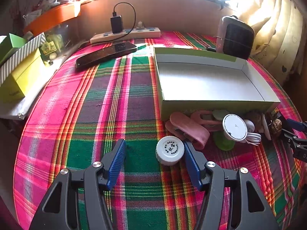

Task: Organize objects
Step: 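Grasp the black flashlight with the right gripper while the left gripper grasps the white round container, then carry the flashlight and white container into the green box with both grippers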

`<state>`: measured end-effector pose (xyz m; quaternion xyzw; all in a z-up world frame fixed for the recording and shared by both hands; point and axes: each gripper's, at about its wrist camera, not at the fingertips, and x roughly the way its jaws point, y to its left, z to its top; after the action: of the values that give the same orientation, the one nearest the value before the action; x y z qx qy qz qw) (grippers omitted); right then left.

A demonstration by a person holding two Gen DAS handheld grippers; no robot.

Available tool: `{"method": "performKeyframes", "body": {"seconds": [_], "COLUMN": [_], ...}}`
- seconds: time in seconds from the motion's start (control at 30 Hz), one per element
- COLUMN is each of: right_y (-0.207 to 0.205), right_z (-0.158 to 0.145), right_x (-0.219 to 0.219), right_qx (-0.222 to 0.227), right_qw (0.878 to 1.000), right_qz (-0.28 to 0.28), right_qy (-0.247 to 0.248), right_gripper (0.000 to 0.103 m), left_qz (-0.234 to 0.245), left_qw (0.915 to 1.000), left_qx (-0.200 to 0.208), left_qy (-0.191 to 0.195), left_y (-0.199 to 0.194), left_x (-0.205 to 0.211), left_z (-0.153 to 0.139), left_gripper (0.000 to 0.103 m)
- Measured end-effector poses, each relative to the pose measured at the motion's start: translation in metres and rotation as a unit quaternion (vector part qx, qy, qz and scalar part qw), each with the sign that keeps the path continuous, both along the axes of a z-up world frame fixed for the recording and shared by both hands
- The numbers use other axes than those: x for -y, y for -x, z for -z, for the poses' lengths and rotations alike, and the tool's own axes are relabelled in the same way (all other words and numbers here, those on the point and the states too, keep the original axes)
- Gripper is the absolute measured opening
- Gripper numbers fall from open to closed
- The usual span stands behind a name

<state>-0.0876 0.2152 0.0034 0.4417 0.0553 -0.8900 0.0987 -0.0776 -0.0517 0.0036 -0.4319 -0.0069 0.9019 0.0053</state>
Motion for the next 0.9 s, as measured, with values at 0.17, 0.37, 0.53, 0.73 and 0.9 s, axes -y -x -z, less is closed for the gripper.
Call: {"method": "performKeyframes", "body": {"seconds": [0.17,0.37,0.53,0.73,0.9], "right_y": [-0.001,-0.003,-0.005,-0.006,-0.006], "right_z": [0.000,-0.002,-0.002,-0.002,-0.003], "right_x": [0.003,0.004,0.004,0.003,0.003], "right_qx": [-0.002,-0.006,-0.008,-0.009,-0.009], "right_qw": [1.000,1.000,1.000,1.000,1.000], "right_qz": [-0.007,-0.010,-0.012,-0.011,-0.010], "right_qy": [0.002,0.001,0.004,0.006,0.005], "right_gripper": [0.060,0.042,0.036,0.025,0.024], "left_qz": [-0.001,-0.006,-0.009,-0.015,-0.020], "left_qw": [1.0000,0.9999,0.9998,0.9998,0.9997], "left_qx": [-0.002,-0.004,-0.008,-0.010,-0.011], "left_qy": [-0.002,-0.012,-0.014,-0.012,-0.011], "left_y": [0.001,0.002,0.000,-0.002,-0.002], "left_x": [0.000,0.004,0.007,0.010,0.014], "left_z": [0.000,-0.001,0.000,0.000,0.000], "left_gripper": [0.058,0.054,0.046,0.038,0.030]}}
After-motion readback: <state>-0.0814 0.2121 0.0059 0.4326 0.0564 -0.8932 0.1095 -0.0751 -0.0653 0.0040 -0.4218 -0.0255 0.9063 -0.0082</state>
